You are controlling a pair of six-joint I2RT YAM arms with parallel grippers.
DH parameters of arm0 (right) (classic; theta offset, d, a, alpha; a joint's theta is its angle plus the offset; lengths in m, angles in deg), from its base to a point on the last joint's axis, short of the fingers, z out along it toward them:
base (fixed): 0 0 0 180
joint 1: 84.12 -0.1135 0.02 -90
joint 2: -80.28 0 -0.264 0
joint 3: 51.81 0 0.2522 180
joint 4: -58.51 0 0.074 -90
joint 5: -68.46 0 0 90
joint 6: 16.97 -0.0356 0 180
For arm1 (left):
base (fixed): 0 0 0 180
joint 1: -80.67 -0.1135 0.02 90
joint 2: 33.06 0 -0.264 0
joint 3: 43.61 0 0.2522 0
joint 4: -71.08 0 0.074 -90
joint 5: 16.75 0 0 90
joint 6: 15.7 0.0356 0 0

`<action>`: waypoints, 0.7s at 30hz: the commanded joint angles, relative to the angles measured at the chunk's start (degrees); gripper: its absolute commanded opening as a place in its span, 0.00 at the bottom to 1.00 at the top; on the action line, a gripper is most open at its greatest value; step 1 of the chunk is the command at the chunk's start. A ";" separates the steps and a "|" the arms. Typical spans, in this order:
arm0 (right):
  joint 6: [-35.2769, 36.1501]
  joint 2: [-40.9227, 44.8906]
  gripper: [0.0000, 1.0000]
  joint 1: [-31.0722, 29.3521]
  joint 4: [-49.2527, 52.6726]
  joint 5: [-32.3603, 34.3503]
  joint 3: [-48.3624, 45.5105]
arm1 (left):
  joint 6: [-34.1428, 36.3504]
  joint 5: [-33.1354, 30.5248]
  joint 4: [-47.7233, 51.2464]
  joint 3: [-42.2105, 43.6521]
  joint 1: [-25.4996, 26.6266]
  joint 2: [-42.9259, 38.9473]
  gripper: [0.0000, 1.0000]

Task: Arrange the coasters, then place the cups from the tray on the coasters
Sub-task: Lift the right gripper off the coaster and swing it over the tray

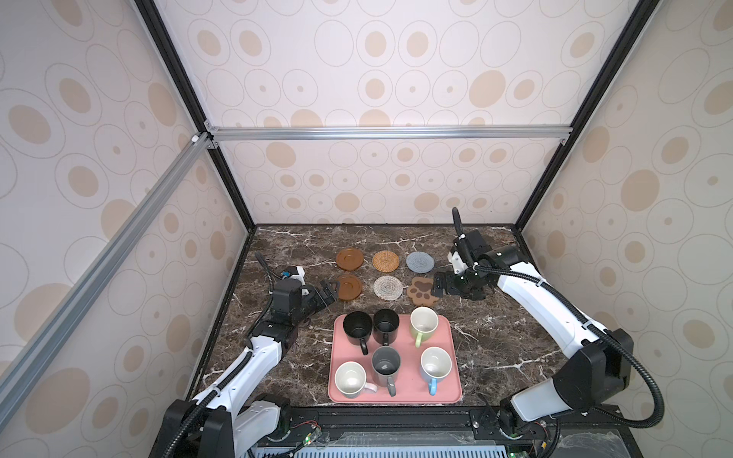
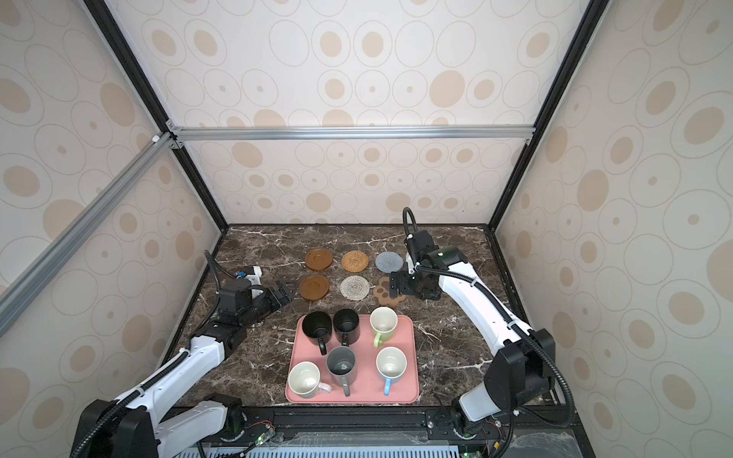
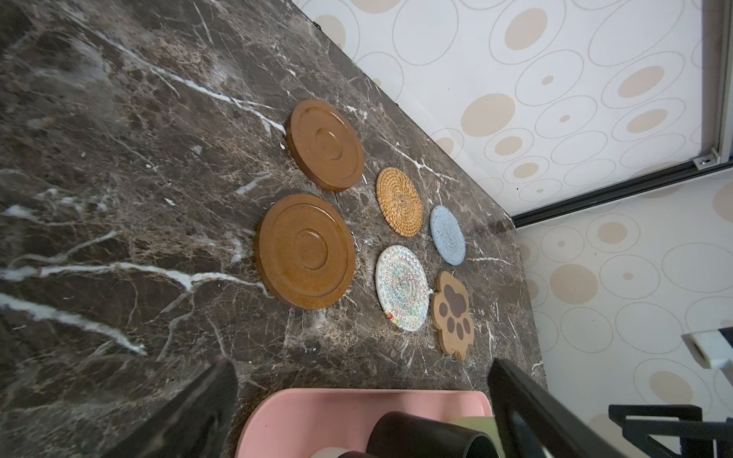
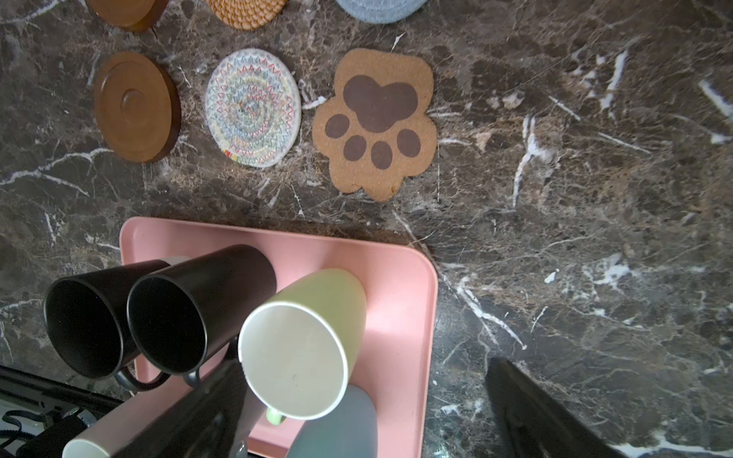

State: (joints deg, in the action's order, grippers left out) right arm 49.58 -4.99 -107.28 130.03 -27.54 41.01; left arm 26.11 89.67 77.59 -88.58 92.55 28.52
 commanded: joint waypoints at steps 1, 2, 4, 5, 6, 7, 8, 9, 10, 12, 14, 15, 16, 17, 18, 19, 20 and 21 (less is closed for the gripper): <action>-1.94 2.60 0.98 -1.14 2.90 0.90 -1.75 | 1.13 0.37 -2.02 -2.72 -0.45 0.84 1.00; -1.93 2.81 0.98 -1.37 3.04 0.90 -1.95 | 1.02 0.46 -2.20 -2.80 -0.45 1.14 1.00; -2.11 2.84 0.97 -1.92 4.39 1.60 -1.78 | 1.03 1.15 -2.44 -3.21 -0.41 2.06 1.00; -2.24 2.82 0.97 -2.35 5.08 2.13 -1.77 | 1.03 1.47 -2.42 -3.57 -0.45 2.37 1.00; -2.70 2.79 0.97 -2.78 5.79 2.70 -1.72 | 0.99 1.49 -2.42 -3.69 -0.45 2.63 1.00; -3.52 2.90 0.97 -3.34 6.30 3.21 -2.09 | 0.90 1.39 -2.59 -3.67 -0.38 2.67 1.00; -4.28 3.00 0.97 -4.02 6.42 3.36 -2.35 | 0.88 1.25 -2.72 -3.60 -0.40 2.67 1.00; -5.11 3.22 0.97 -4.80 6.41 3.36 -3.02 | 0.81 1.14 -2.94 -3.45 -0.37 2.64 1.00; -5.94 3.51 0.97 -5.61 6.31 3.43 -3.74 | 0.66 0.95 -3.23 -3.26 -0.40 2.53 1.00; -7.77 4.03 0.97 -7.24 5.61 3.49 -4.90 | 0.46 0.86 -3.64 -2.86 -0.37 2.49 1.00; -9.44 4.41 0.97 -8.91 4.82 3.63 -6.01 | 0.00 1.04 -4.17 -2.39 -0.37 2.49 1.00; -10.24 4.59 0.97 -9.75 4.50 3.71 -6.36 | -0.12 1.29 -4.35 -2.20 -0.37 2.49 1.00; -10.91 4.68 0.97 -10.51 4.38 4.03 -6.64 | -0.16 1.41 -4.36 -2.08 -0.41 2.58 1.00; -11.28 4.67 0.97 -11.18 4.38 4.38 -6.65 | -0.06 1.50 -4.24 -2.02 -0.37 2.58 1.00; -11.67 4.55 0.97 -11.91 4.51 4.82 -6.65 | 0.03 1.59 -4.12 -2.01 -0.37 2.58 1.00; -11.92 4.42 0.97 -12.62 4.68 5.42 -6.56 | 0.11 1.68 -4.01 -1.93 -0.37 2.58 1.00; -12.15 4.25 0.97 -13.30 4.96 5.78 -6.47 | 0.12 1.71 -3.96 -1.85 -0.37 2.50 1.00; -12.33 4.08 0.97 -13.87 5.05 6.00 -6.40 | 0.15 1.68 -3.98 -1.69 -0.37 2.36 1.00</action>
State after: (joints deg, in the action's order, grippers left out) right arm 39.73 -1.96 -119.76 133.61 -23.63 34.89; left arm 26.09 90.96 74.99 -89.73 92.55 31.19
